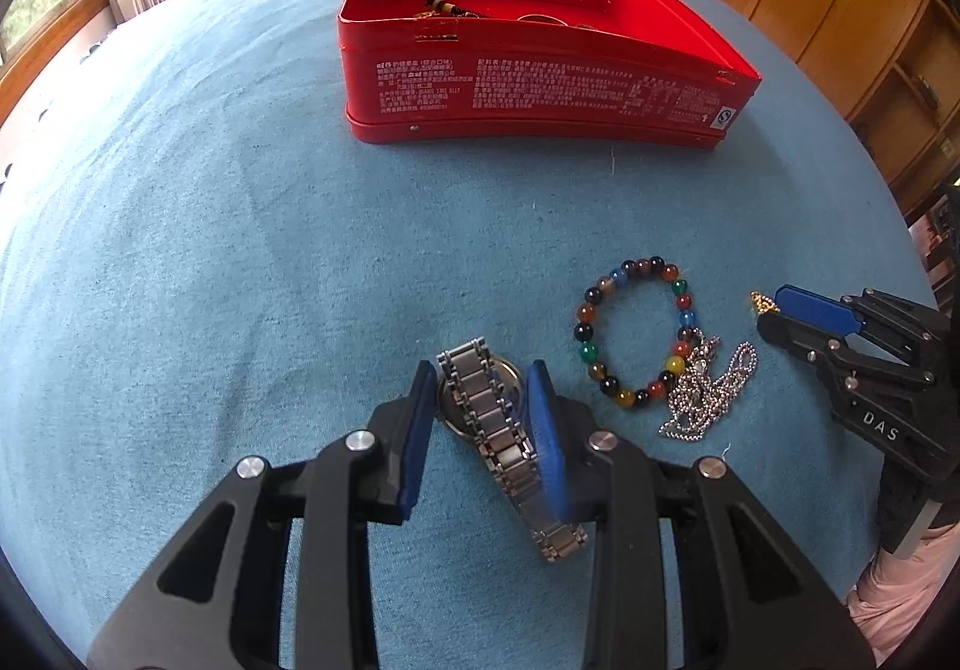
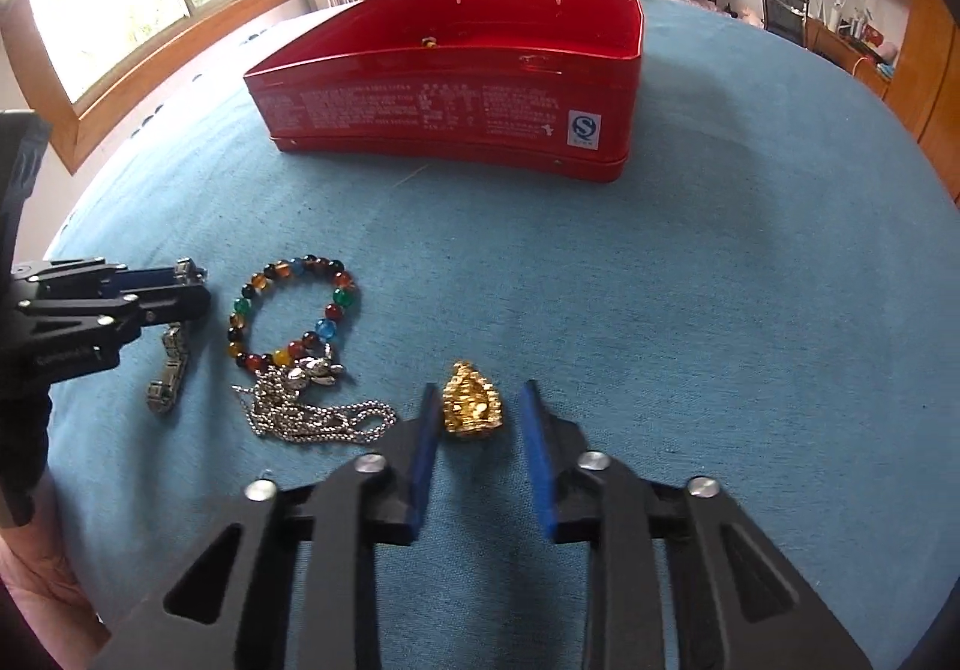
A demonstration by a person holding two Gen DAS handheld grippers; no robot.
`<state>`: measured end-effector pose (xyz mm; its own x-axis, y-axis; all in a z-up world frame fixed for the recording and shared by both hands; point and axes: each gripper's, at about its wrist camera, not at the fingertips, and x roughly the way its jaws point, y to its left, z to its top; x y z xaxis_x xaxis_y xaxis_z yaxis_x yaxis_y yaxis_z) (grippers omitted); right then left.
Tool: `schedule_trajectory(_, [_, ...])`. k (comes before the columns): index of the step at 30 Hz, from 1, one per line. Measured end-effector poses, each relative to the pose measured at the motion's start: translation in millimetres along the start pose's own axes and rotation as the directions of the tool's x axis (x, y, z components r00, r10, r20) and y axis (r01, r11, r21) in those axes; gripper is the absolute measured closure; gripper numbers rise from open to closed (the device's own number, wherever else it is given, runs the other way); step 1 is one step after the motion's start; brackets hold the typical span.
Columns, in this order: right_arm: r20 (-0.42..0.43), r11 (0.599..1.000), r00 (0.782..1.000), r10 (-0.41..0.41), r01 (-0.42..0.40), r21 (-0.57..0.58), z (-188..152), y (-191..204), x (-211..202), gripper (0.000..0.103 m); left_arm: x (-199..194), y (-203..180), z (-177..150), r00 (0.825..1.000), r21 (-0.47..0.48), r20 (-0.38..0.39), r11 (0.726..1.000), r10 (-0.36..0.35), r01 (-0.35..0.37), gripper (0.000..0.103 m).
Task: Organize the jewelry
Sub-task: 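Grasp the silver watch with the left tool while the right tool grasps the gold pendant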
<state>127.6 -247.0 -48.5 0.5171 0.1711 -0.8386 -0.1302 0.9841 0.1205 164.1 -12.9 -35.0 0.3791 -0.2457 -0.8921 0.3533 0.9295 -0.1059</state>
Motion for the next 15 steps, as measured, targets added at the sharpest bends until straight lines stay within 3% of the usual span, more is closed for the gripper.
schedule_trajectory(15, [0.034, 0.99, 0.994, 0.104, -0.106, 0.093, -1, -19, -18, 0.084, 3, 0, 3, 1.0, -0.003, 0.003, 1.0, -0.007, 0.007, 0.073])
